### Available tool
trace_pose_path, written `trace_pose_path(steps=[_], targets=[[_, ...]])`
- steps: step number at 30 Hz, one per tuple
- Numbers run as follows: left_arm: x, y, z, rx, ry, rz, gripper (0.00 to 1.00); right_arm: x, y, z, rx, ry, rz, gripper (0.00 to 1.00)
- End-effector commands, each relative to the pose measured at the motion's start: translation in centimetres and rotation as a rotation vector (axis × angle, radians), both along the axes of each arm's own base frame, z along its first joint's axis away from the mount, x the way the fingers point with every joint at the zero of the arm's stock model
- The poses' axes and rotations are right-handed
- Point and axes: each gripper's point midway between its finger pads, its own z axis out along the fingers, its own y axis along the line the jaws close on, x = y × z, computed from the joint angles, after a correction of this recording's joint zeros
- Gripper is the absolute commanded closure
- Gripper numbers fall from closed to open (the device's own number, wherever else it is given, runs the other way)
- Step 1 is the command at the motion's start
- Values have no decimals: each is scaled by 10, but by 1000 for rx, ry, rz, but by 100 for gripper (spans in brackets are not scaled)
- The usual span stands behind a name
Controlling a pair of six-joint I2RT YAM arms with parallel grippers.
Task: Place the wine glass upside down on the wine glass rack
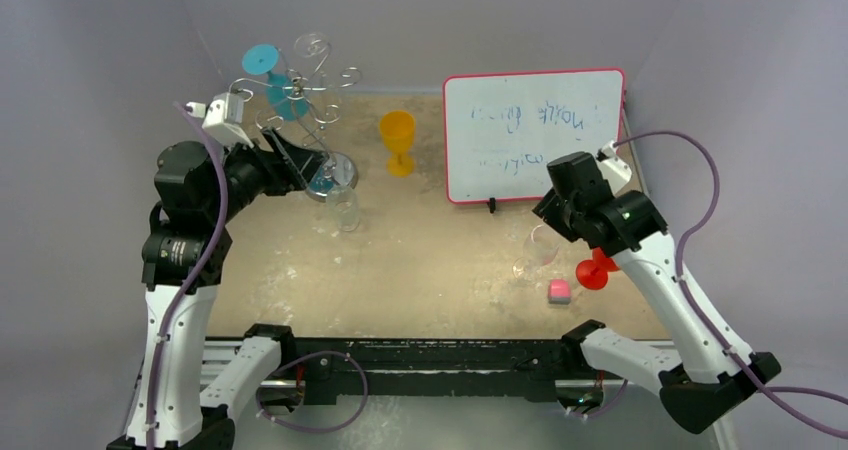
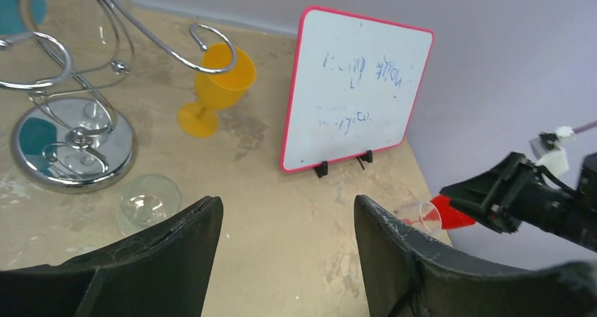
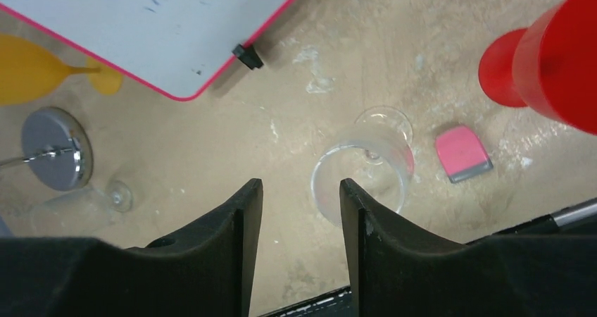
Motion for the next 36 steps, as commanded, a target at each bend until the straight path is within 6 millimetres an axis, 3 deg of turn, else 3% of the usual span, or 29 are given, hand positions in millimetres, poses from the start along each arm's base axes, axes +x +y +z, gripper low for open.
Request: trace_pose_path(steps=[1, 5, 12, 17, 25, 36], targets=[[-3, -16, 2, -2, -72, -103, 32, -3, 4, -30, 40, 65, -60, 55], [-4, -17, 0, 1, -71, -110, 32, -1, 13, -43, 67, 83, -35, 59], [-5, -18, 0, 10, -80, -115, 32, 1, 10, -65, 23, 122, -39, 61], [-7, -18, 1, 14, -93, -115, 33, 2, 4, -67, -18, 118, -42, 75], [-6, -16, 1, 23, -98, -109, 33, 9, 6, -56, -31, 67, 16, 99], [-9, -17, 3, 58, -132, -124, 34, 11, 13, -15, -26, -86, 172, 100]])
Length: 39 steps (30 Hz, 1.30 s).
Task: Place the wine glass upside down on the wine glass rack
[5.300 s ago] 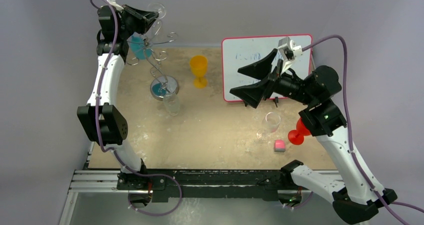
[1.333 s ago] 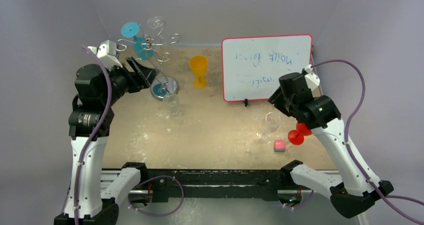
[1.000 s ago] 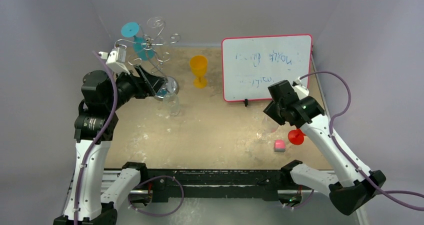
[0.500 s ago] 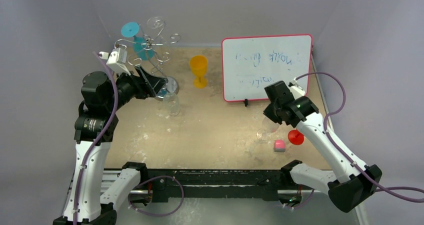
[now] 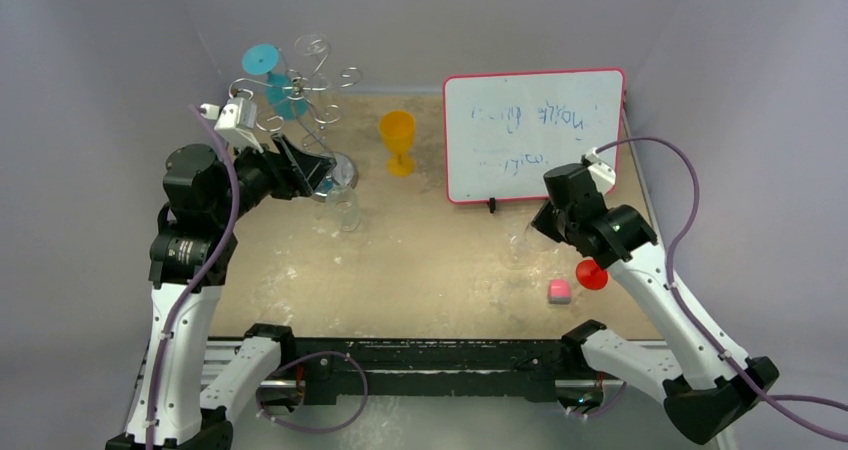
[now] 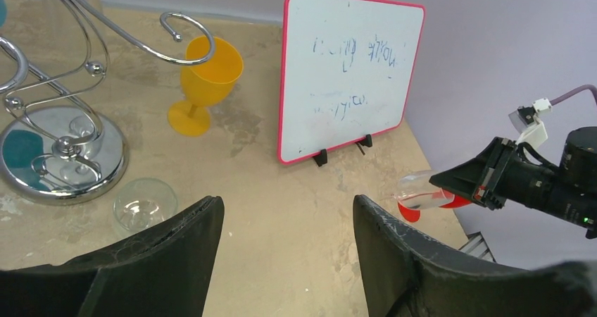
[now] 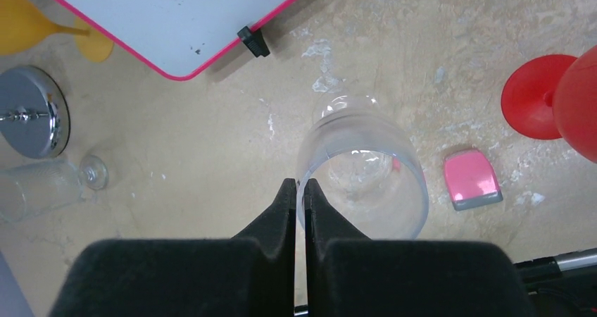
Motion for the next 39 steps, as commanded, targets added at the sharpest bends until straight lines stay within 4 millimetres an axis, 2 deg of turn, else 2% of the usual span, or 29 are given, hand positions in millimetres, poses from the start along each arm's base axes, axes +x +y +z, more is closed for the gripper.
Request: trace_pose_path(steps=[1, 7, 12, 17, 23, 30, 35, 39], targets=[[-2, -2, 17, 33, -103, -25, 34, 8, 3, 31, -3, -111, 77, 100], [-6, -5, 24, 44, -161, -57, 35, 7, 16, 67, 20, -241, 229, 100], [-10, -8, 33, 62, -248, -83, 35, -1, 38, 103, 43, -394, 447, 100], [-18, -13, 39, 98, -375, -137, 35, -24, 77, 131, 79, -547, 788, 100], [-31, -25, 45, 179, -512, -257, 36, -39, 107, 152, 83, -659, 1068, 100], [-44, -33, 23, 374, -666, -393, 36, -75, 137, 192, 160, -805, 1388, 100], [-67, -43, 8, 483, -802, -545, 36, -95, 149, 209, 225, -845, 1566, 100], [-90, -47, -15, 616, -914, -708, 36, -102, 154, 225, 257, -891, 1637, 100]])
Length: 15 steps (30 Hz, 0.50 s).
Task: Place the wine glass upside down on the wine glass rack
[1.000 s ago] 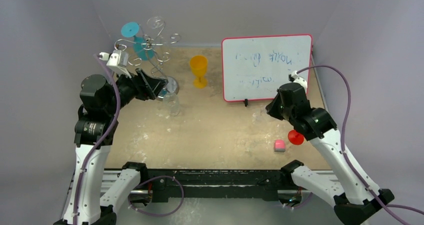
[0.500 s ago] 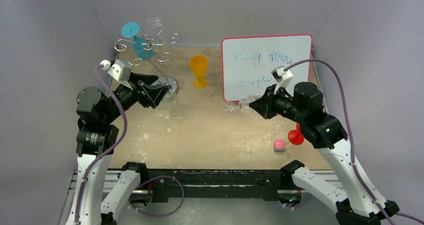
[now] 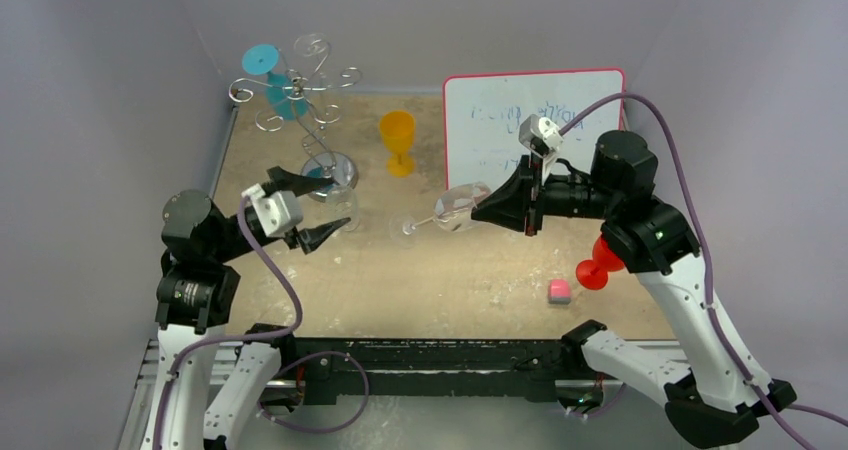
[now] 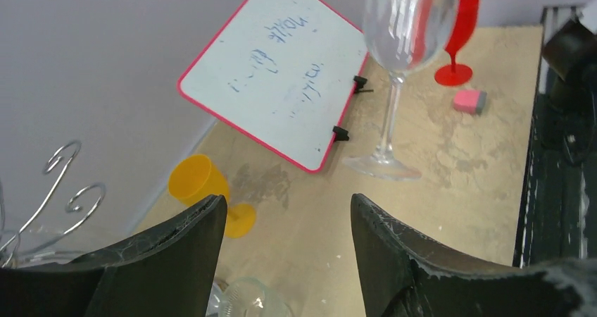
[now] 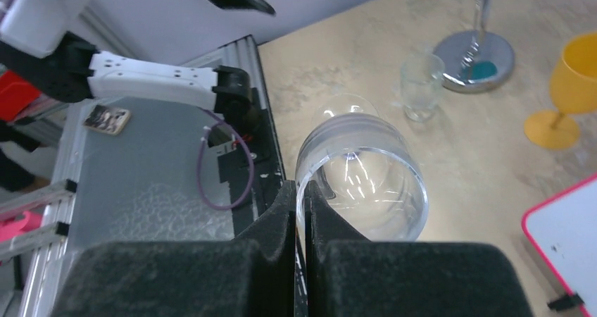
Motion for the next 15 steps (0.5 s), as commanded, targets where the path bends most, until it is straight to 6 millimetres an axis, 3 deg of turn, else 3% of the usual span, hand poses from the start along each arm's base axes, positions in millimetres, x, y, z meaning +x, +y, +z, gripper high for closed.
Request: trace_pose_path(steps=[1, 6, 11, 15], targets=[[-37, -12, -18, 205, -233, -242, 36, -24, 9, 51, 105, -179, 193, 100], [-57, -20, -29, 213, -266, -384, 38, -29, 16, 77, 161, -203, 277, 100], [-64, -19, -32, 251, -324, -396, 38, -45, 21, 98, 228, -209, 445, 100], [-66, -19, -32, 256, -351, -411, 38, -46, 23, 100, 243, -200, 479, 100]])
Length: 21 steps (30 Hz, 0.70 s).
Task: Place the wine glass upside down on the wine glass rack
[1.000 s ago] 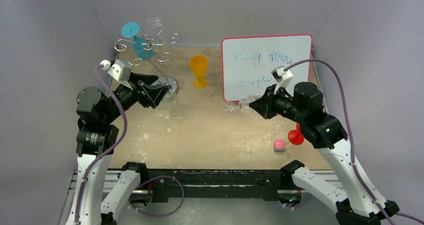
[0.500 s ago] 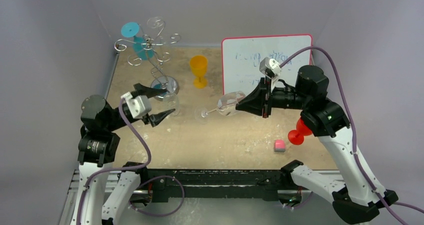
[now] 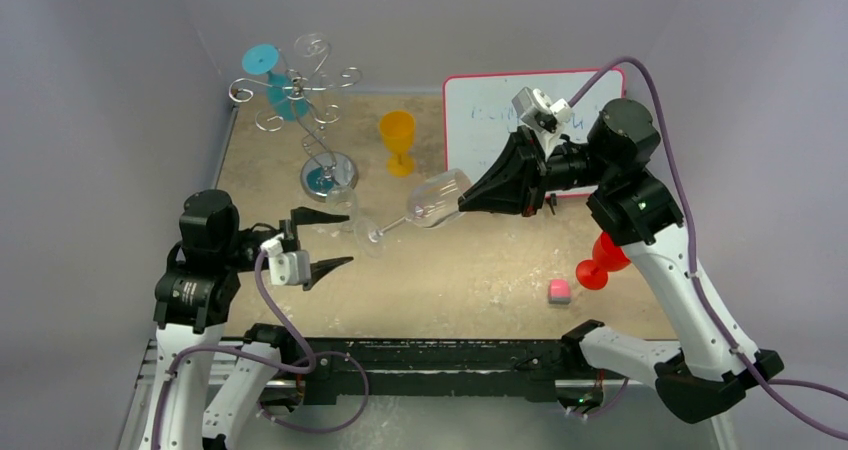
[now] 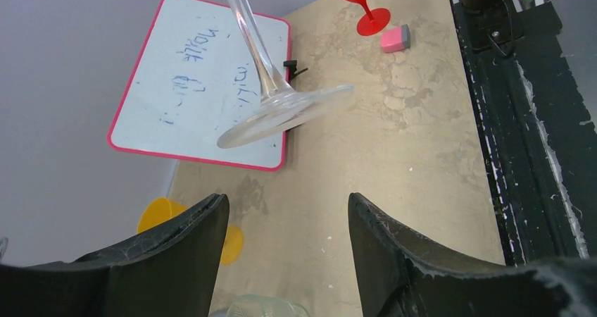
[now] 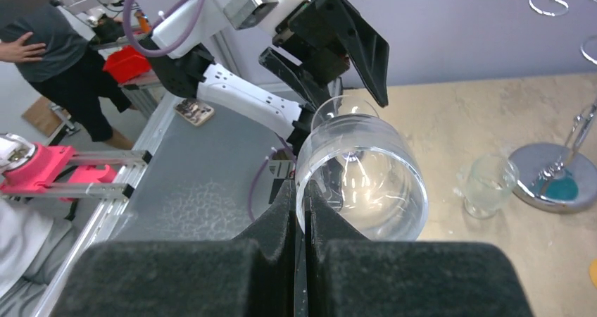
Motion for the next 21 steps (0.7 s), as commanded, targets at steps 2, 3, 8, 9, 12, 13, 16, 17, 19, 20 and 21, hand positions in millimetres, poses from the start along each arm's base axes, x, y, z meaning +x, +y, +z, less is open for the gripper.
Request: trace_pose_path(steps=[2, 3, 8, 9, 12, 13, 16, 17, 19, 20, 21], targets=[[-14, -4, 16, -2, -127, -89, 38, -22, -4, 31, 78, -100, 126, 100], [-14, -4, 16, -1, -131, -90, 38, -21, -3, 28, 74, -91, 130, 100], [-15, -4, 18, 2, -148, -88, 39, -16, 0, 20, 65, -66, 145, 100], [-14, -4, 19, 3, -150, -85, 39, -16, 0, 19, 65, -63, 152, 100], [-14, -3, 20, 5, -155, -82, 39, -16, 1, 15, 63, -58, 173, 100], [-14, -3, 21, 4, -157, -83, 39, -15, 2, 12, 60, -53, 181, 100], [-16, -4, 22, 4, -159, -88, 40, -10, 5, 5, 54, -31, 182, 100], [-17, -4, 22, 3, -157, -91, 40, -8, 6, 4, 52, -24, 187, 100], [-20, -4, 23, -2, -159, -102, 40, -5, 8, 3, 52, -16, 195, 100], [-21, -5, 22, -5, -156, -111, 40, -3, 9, 4, 56, -18, 195, 100], [-24, -6, 22, -8, -158, -120, 40, -1, 10, 4, 59, -18, 194, 100]])
